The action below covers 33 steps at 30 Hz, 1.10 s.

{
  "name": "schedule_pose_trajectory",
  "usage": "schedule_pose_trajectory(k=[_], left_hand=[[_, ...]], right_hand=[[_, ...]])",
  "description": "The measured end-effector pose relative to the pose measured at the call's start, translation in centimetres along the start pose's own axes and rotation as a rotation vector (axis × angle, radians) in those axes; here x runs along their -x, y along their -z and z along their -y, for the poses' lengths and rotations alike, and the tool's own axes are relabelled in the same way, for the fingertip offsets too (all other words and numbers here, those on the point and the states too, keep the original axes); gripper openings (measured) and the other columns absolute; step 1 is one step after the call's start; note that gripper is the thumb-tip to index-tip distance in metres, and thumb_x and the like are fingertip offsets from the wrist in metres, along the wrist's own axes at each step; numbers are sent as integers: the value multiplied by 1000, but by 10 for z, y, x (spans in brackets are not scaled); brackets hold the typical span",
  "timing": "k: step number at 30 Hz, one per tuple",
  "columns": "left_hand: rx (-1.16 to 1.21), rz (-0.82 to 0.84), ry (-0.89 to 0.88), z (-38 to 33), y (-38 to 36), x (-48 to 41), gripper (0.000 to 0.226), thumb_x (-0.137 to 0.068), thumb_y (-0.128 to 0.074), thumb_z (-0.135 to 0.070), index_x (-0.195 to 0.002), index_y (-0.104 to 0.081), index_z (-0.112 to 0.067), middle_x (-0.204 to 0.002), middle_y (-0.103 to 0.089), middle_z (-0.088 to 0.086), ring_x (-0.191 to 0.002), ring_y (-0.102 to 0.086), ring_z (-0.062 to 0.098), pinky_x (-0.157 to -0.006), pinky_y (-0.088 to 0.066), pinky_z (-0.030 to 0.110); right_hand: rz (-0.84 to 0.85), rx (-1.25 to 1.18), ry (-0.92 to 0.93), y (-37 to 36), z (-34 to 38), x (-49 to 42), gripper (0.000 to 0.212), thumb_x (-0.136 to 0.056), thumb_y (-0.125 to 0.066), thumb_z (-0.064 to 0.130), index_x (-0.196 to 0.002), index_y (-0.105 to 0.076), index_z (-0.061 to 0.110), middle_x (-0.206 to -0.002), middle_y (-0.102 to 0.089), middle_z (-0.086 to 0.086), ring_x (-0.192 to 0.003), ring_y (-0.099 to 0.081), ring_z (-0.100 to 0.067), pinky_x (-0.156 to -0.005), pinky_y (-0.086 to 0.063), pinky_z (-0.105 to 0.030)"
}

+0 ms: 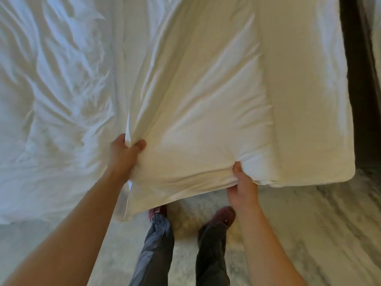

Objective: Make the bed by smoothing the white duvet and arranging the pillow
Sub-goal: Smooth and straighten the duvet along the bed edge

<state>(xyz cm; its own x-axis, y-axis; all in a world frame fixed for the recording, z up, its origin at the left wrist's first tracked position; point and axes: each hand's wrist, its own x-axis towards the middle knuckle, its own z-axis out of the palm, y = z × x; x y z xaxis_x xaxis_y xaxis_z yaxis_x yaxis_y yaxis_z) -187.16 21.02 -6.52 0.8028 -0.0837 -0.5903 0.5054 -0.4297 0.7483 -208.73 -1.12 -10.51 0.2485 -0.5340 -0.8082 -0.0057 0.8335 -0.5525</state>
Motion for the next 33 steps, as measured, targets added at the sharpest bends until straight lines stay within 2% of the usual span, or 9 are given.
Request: schedule_pose_trajectory(k=[3, 6, 10, 14, 21, 26, 28, 31, 33], left_hand=[[-1, -6, 115, 34, 1, -25, 34, -73, -87, -31, -101, -74, -17, -95, -77, 9, -89, -75, 31, -79, -63, 50], [-55, 12, 85, 36, -1, -34, 47, -73, -88, -40, -109, -73, -14, -99, -77, 5, -89, -75, 27, -81, -63, 50], [-119, -64, 5, 36, -4, -27, 52, -83, -81, -46, -114, -62, -9, -100, -69, -1, -87, -67, 17, -68, -55, 33], [-183, -154, -34, 34, -11, -25, 39, -102, -56, -45, -100, -59, -6, -84, -59, 0, -76, -57, 20, -56, -39, 27], [-153, -366, -164, 23, 21, -29, 36, -102, -53, -29, -78, -53, -2, -69, -49, 3, -59, -43, 17, -55, -37, 28], [-364, -223, -20, 42, 22, -43, 28, -101, -57, -29, -94, -67, -3, -85, -65, 17, -84, -64, 38, -73, -47, 41], [-403, -184, 27, 37, 23, -48, 28, -100, -58, -30, -98, -69, -4, -87, -66, 15, -87, -65, 39, -75, -48, 42], [-484, -182, 11, 33, 33, -49, 22, -100, -55, -26, -98, -61, -5, -84, -62, 10, -80, -58, 35, -68, -43, 40], [-569, -185, -52, 33, 40, -45, 19, -102, -53, -20, -91, -57, -5, -78, -58, 8, -71, -54, 29, -59, -37, 36]], right_hand=[[-36, 4, -15, 4, -21, 1, 64, -84, -80, 16, -145, -61, 16, -139, -69, -8, -122, -69, -25, -88, -63, -38], [44, -101, 8, 13, -7, 1, 95, -68, -95, 32, -151, -55, 13, -146, -63, -14, -132, -63, -30, -100, -58, -43], [39, -179, 110, 29, 24, -2, 68, -93, -64, 56, -150, -57, 20, -146, -64, -9, -136, -60, -31, -115, -44, -49], [-9, -123, 123, 35, 39, -9, 50, -106, -52, 49, -146, -60, 21, -140, -69, -6, -130, -65, -29, -113, -48, -50], [-103, -64, 112, 59, 34, -6, 63, -93, -65, 46, -149, -55, 20, -142, -68, -6, -133, -63, -25, -107, -52, -47], [-185, 27, 54, 52, 17, -7, 27, -102, -62, 36, -126, -66, 25, -118, -79, 0, -123, -68, -25, -82, -65, -37], [-233, 71, 49, 44, 18, -10, 23, -99, -68, 36, -120, -68, 26, -112, -80, 0, -120, -69, -25, -80, -65, -39], [-384, 110, 25, 40, 23, -8, 28, -90, -81, 34, -111, -68, 22, -120, -74, -6, -108, -70, -25, -77, -61, -39], [-584, 118, 61, 36, 26, 3, 30, -90, -82, 28, -111, -66, 15, -128, -68, -12, -96, -66, -21, -71, -56, -35]])
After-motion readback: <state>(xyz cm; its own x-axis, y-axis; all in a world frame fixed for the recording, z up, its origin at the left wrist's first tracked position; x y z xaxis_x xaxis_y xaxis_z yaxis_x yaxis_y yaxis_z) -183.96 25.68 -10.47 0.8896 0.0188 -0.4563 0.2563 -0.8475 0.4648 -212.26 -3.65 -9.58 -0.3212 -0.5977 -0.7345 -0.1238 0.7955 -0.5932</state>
